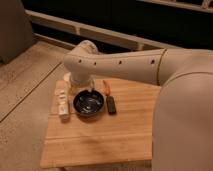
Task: Place the pepper in the ceramic bowl
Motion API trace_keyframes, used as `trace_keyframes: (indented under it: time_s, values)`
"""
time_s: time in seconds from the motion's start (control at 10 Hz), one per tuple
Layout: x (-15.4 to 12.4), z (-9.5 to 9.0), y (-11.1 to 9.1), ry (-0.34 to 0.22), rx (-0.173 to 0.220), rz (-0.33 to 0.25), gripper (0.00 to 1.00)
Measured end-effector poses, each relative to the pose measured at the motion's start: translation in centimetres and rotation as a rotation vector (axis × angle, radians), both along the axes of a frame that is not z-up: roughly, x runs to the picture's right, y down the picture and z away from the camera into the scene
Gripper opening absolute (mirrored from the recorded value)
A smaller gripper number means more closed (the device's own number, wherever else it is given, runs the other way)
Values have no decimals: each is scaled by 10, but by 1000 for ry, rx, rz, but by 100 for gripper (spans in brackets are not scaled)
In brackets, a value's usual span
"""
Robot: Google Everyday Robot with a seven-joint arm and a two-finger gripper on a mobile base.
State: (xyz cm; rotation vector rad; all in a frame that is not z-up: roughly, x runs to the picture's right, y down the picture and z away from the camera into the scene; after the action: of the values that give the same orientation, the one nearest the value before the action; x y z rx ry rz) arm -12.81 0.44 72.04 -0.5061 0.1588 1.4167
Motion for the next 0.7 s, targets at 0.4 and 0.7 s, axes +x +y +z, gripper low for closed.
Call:
trace_keyframes:
  time_s: [0.4,0.7]
  values:
    - [15,22,-26,81,30,29,65]
    - [12,53,-48,89,38,26,65]
